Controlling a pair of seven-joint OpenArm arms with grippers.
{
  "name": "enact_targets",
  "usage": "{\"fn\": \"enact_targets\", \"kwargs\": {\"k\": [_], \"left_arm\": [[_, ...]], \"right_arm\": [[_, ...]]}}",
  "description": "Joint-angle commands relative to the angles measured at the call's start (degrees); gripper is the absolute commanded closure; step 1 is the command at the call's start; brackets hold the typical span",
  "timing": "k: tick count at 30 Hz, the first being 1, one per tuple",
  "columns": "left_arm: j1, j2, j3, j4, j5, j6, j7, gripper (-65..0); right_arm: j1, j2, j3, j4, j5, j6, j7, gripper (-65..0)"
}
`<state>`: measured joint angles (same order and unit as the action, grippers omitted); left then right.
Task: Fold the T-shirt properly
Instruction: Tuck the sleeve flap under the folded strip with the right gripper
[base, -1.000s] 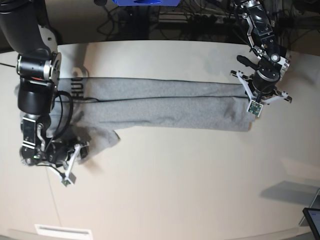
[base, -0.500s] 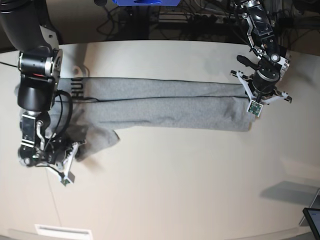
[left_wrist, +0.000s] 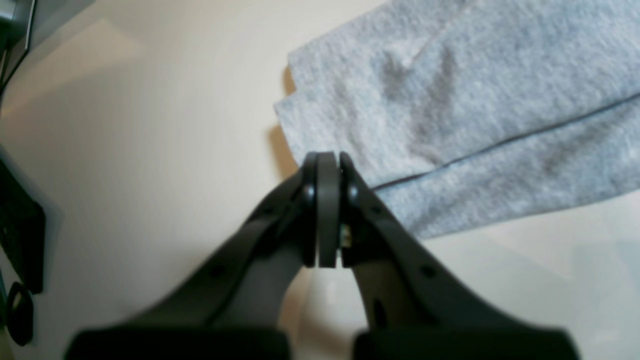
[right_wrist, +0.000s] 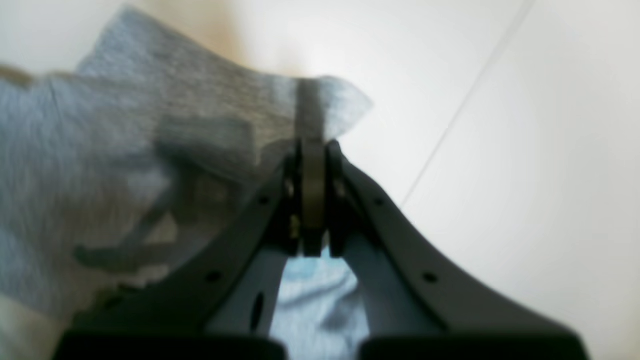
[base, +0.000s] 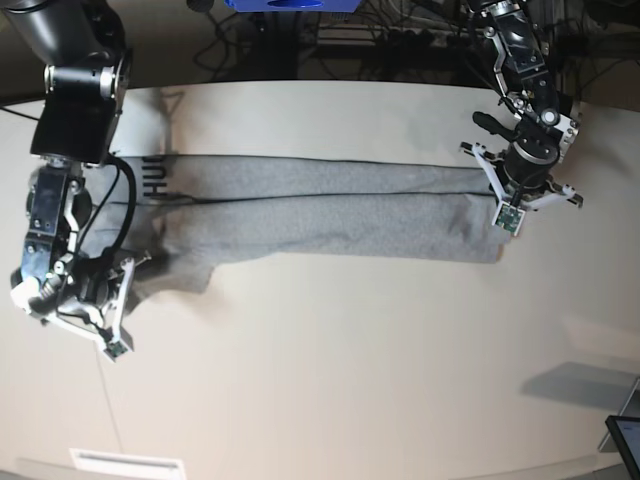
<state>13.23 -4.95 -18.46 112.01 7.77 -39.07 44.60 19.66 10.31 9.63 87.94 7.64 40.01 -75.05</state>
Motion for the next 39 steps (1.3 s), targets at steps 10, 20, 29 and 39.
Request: {"fn": "enact_targets", "kwargs": {"k": [10, 20, 29, 39], "left_arm": [[-0.5, -0.7, 0.0, -0.3, 0.0, 0.4, -1.0, 0.0], [-1.4, -0.7, 0.0, -5.3, -0.3, 0.4, -1.1, 0.0], [-3.4, -0.4, 0.0, -7.3, 0.0, 0.6, -1.1, 0.0], [-3.4, -0.7, 2.0, -7.3, 0.0, 0.7, -1.1, 0.0]], "right_arm": [[-7.0, -2.2, 4.0, 11.6, 0.4, 0.0, -1.5, 0.0], [-14.3, -2.3, 4.1, 21.5, 0.4, 0.0, -1.7, 0.0], [-19.8, -3.6, 7.4, 23.7, 0.4, 0.0, -1.7, 0.0], [-23.7, -4.2, 9.1, 24.1, 0.4, 0.0, -1.6, 0.0]]}}
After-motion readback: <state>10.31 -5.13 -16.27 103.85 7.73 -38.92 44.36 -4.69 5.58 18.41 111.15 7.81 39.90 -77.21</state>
